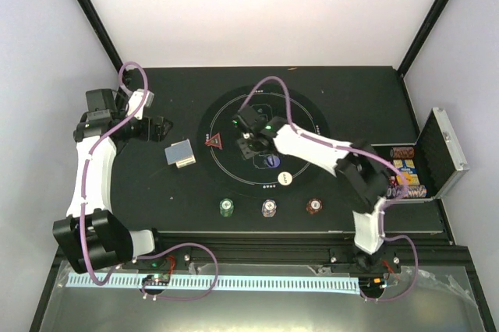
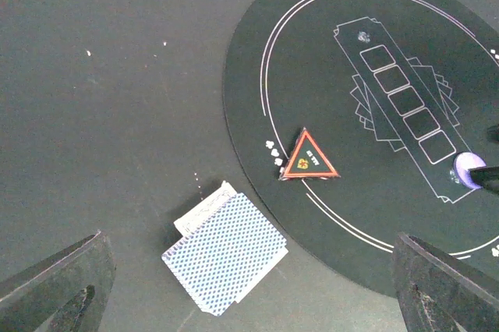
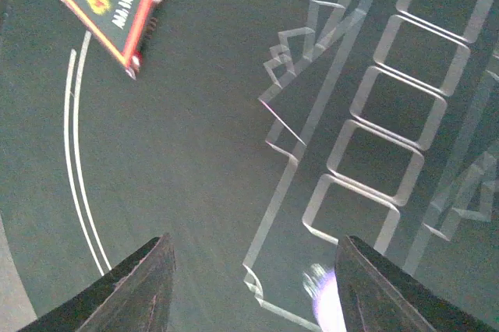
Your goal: Distribute texas hold em gaming equipment
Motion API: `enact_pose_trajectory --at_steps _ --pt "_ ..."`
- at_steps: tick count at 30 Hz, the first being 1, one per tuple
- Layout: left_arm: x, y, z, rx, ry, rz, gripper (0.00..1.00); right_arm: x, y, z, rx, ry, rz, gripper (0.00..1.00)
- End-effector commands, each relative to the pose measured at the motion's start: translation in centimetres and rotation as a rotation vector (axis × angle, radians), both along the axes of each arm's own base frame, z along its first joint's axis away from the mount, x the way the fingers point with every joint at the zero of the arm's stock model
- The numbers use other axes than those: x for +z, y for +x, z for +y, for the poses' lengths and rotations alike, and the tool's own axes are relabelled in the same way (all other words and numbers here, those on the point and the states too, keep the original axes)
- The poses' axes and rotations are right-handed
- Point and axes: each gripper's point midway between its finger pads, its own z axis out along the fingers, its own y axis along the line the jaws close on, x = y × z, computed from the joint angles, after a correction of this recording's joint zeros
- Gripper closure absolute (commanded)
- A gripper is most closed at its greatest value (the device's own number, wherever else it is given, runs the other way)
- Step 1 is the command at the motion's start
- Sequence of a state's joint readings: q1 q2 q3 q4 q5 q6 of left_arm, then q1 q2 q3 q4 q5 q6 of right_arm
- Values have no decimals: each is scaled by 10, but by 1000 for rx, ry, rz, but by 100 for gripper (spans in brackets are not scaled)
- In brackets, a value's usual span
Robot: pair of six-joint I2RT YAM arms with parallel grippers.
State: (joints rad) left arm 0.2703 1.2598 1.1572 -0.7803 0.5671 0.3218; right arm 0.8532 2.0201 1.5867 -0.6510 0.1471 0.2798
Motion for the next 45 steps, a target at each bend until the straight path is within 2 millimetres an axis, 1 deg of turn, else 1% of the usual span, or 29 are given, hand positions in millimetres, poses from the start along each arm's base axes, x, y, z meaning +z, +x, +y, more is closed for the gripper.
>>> enact_pose_trajectory --at_steps 1,3,5,7,9,18,22,26,29,32,35,41,45 --pt "17 -1 -4 -30 -16 -26 1 3 -20 -48 -101 -14 -10 41" --pt "18 -2 -6 -39 -25 -28 1 -7 -34 -64 -123 -26 10 41" --pt "19 -3 -8 -47 -38 -29 1 -17 -45 -76 -136 -36 30 41" --pt "19 -4 -10 -52 -49 -26 1 -26 -52 -83 -143 -46 47 41" --pt "20 -4 -11 -55 -55 -26 1 -33 -56 -86 -144 -51 57 43" --pt "27 -7 -13 -64 -52 -42 1 -53 -48 -93 -170 -83 72 54" --pt "29 -7 -13 -65 -49 -50 1 -63 -43 -97 -187 -78 99 56" --pt "31 -6 -13 -63 -48 -55 1 -70 -39 -98 -189 -77 111 61" --pt "32 -6 -13 -62 -50 -58 1 -73 -33 -100 -199 -73 113 63" --pt "32 -5 -13 -62 -50 -60 1 -76 -21 -102 -214 -68 113 66" --pt "33 -5 -12 -60 -48 -61 1 -72 1 -100 -228 -61 101 67" --pt "32 -6 -12 -60 -40 -60 1 -65 56 -90 -249 -53 63 70" --pt "32 -7 -11 -59 -28 -57 1 -68 95 -84 -271 -65 51 70"
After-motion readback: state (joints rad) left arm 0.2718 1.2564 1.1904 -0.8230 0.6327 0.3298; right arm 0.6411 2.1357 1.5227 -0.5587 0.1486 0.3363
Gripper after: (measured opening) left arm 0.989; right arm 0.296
